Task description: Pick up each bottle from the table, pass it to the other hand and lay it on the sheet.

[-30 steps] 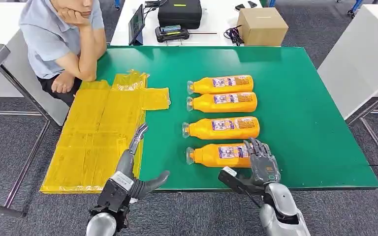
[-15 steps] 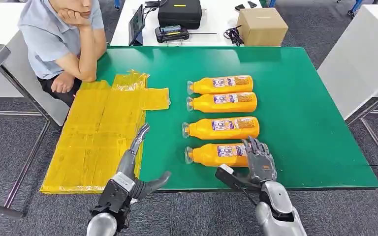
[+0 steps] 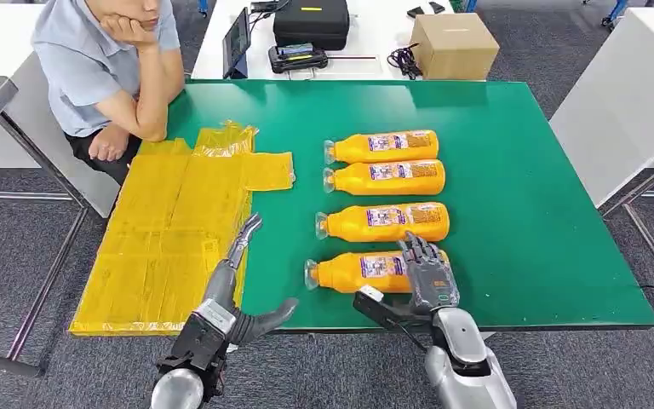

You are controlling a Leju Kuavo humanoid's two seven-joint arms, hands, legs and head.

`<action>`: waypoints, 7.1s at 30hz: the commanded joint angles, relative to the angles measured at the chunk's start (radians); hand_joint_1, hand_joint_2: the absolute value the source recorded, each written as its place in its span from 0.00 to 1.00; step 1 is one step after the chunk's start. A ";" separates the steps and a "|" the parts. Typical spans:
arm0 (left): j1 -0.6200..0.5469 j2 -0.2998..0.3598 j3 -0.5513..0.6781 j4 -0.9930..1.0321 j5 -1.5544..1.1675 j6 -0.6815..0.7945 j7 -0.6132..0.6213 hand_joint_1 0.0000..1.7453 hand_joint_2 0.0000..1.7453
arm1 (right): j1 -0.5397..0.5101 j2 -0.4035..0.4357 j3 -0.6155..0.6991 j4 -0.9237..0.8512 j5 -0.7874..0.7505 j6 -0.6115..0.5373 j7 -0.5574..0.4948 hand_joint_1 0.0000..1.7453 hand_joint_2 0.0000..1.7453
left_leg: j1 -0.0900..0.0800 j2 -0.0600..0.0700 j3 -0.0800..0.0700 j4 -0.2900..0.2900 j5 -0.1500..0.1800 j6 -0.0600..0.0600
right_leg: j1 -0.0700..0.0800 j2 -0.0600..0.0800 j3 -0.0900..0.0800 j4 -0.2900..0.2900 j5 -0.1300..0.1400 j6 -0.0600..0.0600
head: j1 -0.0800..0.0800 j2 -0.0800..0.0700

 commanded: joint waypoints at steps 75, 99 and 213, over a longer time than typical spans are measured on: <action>-0.126 -0.003 -0.008 0.419 0.601 -0.067 0.174 0.00 1.00 | 0.004 0.060 0.031 -0.200 -0.490 0.095 -0.278 1.00 1.00 | 0.001 0.003 0.008 -0.001 -0.003 -0.002 | 0.001 0.001 0.007 -0.001 -0.002 -0.001 | 0.000 0.000; -0.125 -0.003 -0.048 0.352 0.867 -0.240 0.031 0.00 1.00 | -0.012 0.151 0.113 -0.198 -0.429 -0.054 -0.342 1.00 1.00 | 0.002 0.002 0.005 0.000 -0.003 -0.002 | 0.001 0.002 0.005 0.000 -0.003 0.000 | 0.000 0.000; -0.569 0.301 0.192 0.929 -0.880 0.291 0.306 1.00 1.00 | -0.028 0.216 0.055 0.132 -0.719 0.054 -0.439 0.00 1.00 | 0.003 0.001 0.006 -0.001 -0.002 -0.004 | 0.002 0.002 0.006 0.000 -0.003 -0.001 | 0.001 0.000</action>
